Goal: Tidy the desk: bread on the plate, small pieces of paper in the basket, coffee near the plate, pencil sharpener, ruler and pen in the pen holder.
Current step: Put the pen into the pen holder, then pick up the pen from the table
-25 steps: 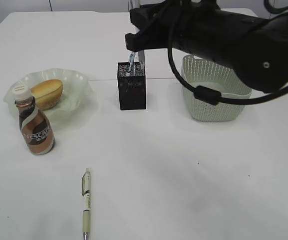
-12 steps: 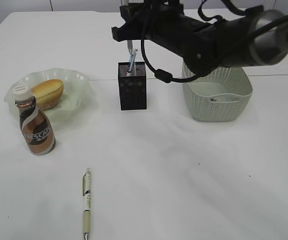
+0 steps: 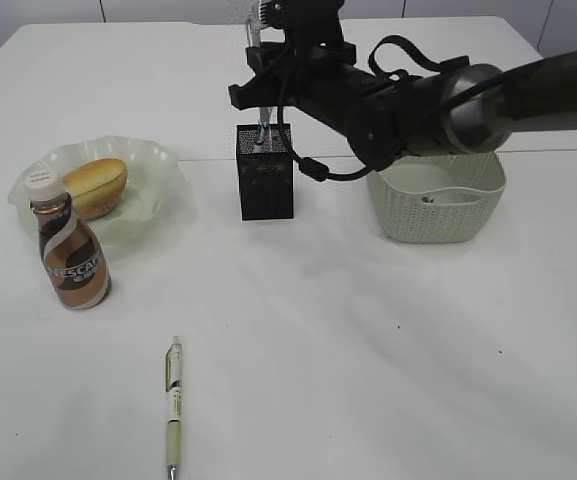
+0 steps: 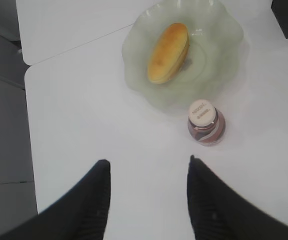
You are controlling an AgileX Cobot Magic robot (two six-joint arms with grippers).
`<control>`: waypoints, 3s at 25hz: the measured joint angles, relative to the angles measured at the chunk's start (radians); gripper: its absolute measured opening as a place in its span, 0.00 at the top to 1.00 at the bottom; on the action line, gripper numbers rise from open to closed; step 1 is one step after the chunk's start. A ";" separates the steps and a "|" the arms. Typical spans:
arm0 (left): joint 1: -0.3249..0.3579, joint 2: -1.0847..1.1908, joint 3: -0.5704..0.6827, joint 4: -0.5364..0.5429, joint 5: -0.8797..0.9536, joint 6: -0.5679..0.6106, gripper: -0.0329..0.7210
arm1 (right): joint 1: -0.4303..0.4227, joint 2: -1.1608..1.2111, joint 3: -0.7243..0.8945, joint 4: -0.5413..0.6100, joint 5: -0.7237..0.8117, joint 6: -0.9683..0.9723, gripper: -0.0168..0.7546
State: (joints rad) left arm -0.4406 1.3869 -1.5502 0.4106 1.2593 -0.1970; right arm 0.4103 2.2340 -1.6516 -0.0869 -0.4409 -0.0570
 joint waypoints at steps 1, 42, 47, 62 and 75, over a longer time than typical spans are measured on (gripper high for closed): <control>0.000 0.000 0.000 0.000 0.000 0.000 0.47 | 0.000 0.004 0.000 0.000 0.004 0.000 0.88; -0.078 -0.004 0.000 -0.205 0.000 -0.056 0.47 | 0.000 -0.361 -0.002 0.027 0.994 0.134 0.56; -0.078 0.030 0.000 -0.225 0.000 -0.192 0.47 | 0.000 -0.451 -0.002 0.048 1.261 0.134 0.56; -0.145 0.313 0.025 -0.276 -0.020 -0.409 0.47 | 0.000 -0.479 -0.010 0.054 1.630 0.134 0.56; -0.150 0.367 0.398 -0.447 -0.236 -0.450 0.47 | 0.000 -0.479 -0.010 0.079 1.675 0.135 0.56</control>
State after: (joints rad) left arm -0.5902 1.7543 -1.1525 -0.0364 1.0234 -0.6469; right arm 0.4103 1.7549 -1.6614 -0.0082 1.2336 0.0779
